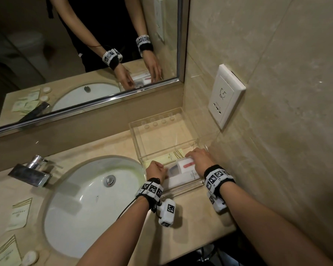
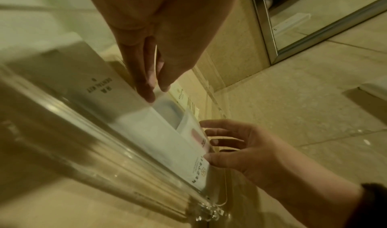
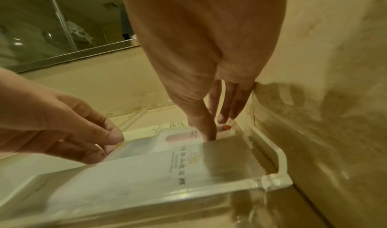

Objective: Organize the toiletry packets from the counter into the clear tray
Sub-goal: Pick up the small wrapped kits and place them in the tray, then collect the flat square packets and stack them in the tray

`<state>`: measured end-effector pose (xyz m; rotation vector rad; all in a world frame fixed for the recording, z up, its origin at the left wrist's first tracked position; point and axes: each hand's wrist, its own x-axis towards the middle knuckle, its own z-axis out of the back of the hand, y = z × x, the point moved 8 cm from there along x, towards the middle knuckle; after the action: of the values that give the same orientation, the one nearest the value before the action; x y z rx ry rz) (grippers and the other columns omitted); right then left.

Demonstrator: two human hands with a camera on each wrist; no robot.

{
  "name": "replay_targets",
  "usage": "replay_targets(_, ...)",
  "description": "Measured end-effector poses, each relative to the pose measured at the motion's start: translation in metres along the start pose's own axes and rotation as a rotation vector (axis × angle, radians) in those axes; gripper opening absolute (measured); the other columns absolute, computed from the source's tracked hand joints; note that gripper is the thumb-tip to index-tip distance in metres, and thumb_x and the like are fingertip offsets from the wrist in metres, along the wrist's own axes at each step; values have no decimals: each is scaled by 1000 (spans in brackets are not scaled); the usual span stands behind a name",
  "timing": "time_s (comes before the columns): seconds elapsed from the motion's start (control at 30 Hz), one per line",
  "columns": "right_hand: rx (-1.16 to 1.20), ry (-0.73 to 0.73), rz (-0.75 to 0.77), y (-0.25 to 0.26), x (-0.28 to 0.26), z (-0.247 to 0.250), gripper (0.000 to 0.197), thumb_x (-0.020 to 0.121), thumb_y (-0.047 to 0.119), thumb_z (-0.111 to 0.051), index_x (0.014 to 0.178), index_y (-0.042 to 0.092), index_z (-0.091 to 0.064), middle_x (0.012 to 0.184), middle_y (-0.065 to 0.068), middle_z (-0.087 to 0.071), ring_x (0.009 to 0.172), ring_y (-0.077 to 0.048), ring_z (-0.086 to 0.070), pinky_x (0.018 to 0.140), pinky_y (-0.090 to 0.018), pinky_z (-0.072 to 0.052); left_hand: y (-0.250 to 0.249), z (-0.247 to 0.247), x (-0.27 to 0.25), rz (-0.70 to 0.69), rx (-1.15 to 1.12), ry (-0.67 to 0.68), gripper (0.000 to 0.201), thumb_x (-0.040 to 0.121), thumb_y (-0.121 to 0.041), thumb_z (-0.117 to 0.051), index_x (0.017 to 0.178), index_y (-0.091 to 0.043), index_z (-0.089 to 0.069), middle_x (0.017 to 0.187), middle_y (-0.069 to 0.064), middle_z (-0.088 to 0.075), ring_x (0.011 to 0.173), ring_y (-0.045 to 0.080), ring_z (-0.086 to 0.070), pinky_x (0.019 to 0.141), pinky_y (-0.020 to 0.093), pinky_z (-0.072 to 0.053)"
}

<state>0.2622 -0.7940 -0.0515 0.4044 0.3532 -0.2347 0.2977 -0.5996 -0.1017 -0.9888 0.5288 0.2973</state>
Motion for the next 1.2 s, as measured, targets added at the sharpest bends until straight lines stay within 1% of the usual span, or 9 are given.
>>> replay_targets(0.1, -1, 4, 3, 2, -1, 0, 59, 82, -12, -49, 128, 22, -58, 133, -4, -52, 122, -25, -46, 101, -39, -45, -2, 1, -3, -18, 11, 18, 21, 85, -3, -60, 76, -17, -47, 66, 1, -57, 60, 20, -63, 67, 34, -56)
replay_targets(0.27, -16, 32, 0, 4, -2, 1, 53, 85, -7, -54, 129, 21, -58, 134, -5, -51, 122, -26, -48, 104, -40, -43, 0, 14, 0, -38, 36, 22, 21, 84, -2, -56, 73, -19, -49, 83, 15, -65, 83, 35, -70, 76, 43, -60)
replay_targets(0.37, -24, 23, -9, 6, -1, 2, 63, 79, -11, -59, 131, 23, -56, 135, -5, -50, 124, -25, -47, 106, -38, -42, -4, 27, -3, -50, 18, 7, 18, 85, -1, -50, 75, -17, -50, 85, 18, -68, 72, 32, -70, 67, 37, -61)
replay_targets(0.43, 3, 1, -28, 7, -2, 3, 69, 75, -16, -59, 131, 23, -56, 135, -5, -49, 124, -25, -45, 107, -39, -42, -11, 38, -8, -70, -15, 0, 15, 87, -2, -52, 79, -15, -51, 77, 11, -65, 59, 22, -65, 59, 28, -58)
replay_targets(0.6, 52, -97, 16, 28, -4, 12, 64, 74, -16, -59, 125, 23, -59, 135, -3, -51, 125, -25, -47, 104, -40, -45, -22, 78, -17, -144, -101, -31, 10, 87, 0, -56, 91, -9, -58, 80, 8, -65, 60, 17, -63, 65, 30, -57)
replay_targets(0.73, 153, -203, 149, 85, -7, 25, 37, 87, -3, -55, 114, 20, -65, 121, -3, -60, 111, -24, -56, 96, -38, -48, -13, 122, -26, -145, -176, -67, 12, 89, 2, -56, 99, -1, -60, 85, 14, -67, 69, 23, -64, 73, 35, -57)
replay_targets(0.83, 189, -197, 280, 145, -9, 21, 28, 90, 7, -56, 114, 20, -64, 116, -2, -61, 105, -21, -58, 92, -34, -48, 7, 165, -36, -150, -201, -130, 9, 89, 2, -54, 94, -3, -59, 75, 10, -65, 63, 19, -61, 65, 28, -54)
replay_targets(1.0, 251, -105, 477, 264, -18, -15, 19, 92, 16, -59, 110, 18, -65, 108, 1, -64, 94, -14, -61, 87, -31, -52, 73, 253, -58, -88, -227, -275, 8, 85, -1, -56, 88, -8, -60, 75, 9, -66, 58, 17, -62, 61, 27, -53)
replay_targets(1.2, 210, 150, 678, 399, -43, -108, 15, 91, 17, -61, 105, 18, -65, 103, 1, -67, 84, -11, -61, 81, -30, -53, 191, 357, -96, 99, -298, -468, 8, 85, -4, -56, 85, -10, -60, 73, 8, -67, 57, 14, -60, 54, 23, -47)
